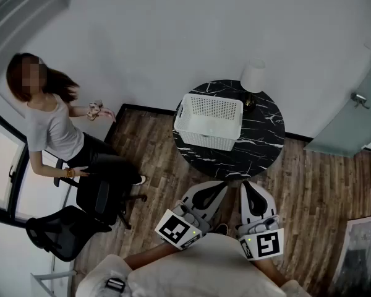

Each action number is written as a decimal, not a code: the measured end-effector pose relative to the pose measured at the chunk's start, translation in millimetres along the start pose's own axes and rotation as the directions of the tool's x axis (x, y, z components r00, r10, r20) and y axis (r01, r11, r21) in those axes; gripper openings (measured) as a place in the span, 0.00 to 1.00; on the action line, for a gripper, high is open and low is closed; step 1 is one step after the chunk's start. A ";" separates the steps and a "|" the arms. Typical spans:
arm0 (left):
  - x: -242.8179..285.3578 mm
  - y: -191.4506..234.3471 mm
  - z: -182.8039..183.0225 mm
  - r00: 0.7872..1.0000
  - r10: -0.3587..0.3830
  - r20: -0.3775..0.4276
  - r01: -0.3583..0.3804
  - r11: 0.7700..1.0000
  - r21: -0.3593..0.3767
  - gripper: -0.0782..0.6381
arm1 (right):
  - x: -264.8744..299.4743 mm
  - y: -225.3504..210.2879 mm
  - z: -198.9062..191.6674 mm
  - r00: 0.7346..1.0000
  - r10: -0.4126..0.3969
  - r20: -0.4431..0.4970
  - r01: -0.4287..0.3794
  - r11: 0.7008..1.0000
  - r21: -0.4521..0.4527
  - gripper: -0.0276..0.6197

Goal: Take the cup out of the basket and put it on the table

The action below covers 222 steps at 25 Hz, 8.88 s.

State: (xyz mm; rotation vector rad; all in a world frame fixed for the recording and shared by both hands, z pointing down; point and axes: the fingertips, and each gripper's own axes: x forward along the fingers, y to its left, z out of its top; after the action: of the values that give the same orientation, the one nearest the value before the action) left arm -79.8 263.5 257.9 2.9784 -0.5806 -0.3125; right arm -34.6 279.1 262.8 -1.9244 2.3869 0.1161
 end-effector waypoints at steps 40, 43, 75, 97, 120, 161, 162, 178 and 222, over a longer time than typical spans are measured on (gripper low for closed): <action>73.9 4.6 -45.9 0.992 0.103 -0.074 -0.104 0.994 -0.011 0.12 | 5.9 -86.2 -29.9 0.998 0.059 -0.020 -0.057 0.993 0.106 0.05; 79.4 27.4 -42.6 0.993 0.103 -0.063 -0.104 0.994 -0.010 0.12 | 29.1 -88.1 -31.5 0.998 0.060 -0.020 -0.058 0.994 0.097 0.05; 132.6 271.9 -34.8 0.995 0.056 -0.082 -0.060 0.997 -0.050 0.12 | 270.0 -110.5 -74.1 0.995 -0.013 -0.098 0.019 0.998 0.061 0.05; 167.9 275.8 -60.0 0.979 0.152 -0.134 -0.158 0.987 -0.036 0.12 | 277.6 -148.8 -104.0 0.980 0.090 -0.180 -0.076 0.994 0.079 0.05; 139.1 302.7 -92.0 0.956 0.183 -0.230 -0.201 0.978 -0.057 0.12 | 288.7 -118.3 -143.9 0.944 0.158 -0.291 -0.136 0.986 0.095 0.06; 167.7 428.0 -251.0 0.773 0.056 -0.632 -0.219 0.959 -0.182 0.12 | 394.0 -131.2 -329.5 0.572 0.332 -0.750 -0.478 0.878 0.024 0.12; 168.7 430.3 -255.5 0.768 0.051 -0.638 -0.219 0.958 -0.186 0.12 | 396.3 -131.1 -335.6 0.553 0.333 -0.764 -0.491 0.871 0.024 0.12; 172.9 457.6 -316.9 0.668 0.008 -0.744 -0.301 0.917 -0.260 0.12 | 406.2 -134.8 -431.2 0.308 0.313 -0.898 -0.617 0.784 0.062 0.15; 172.9 479.0 -361.2 0.637 0.015 -0.771 -0.367 0.885 -0.286 0.12 | 402.3 -138.9 -507.7 0.141 0.262 -0.955 -0.673 0.733 0.102 0.09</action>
State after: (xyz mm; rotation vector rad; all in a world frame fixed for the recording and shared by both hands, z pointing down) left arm -17.9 -226.6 639.7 2.2647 -0.6062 0.7191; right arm 11.2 -194.4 723.8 -1.2279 4.0056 -0.9194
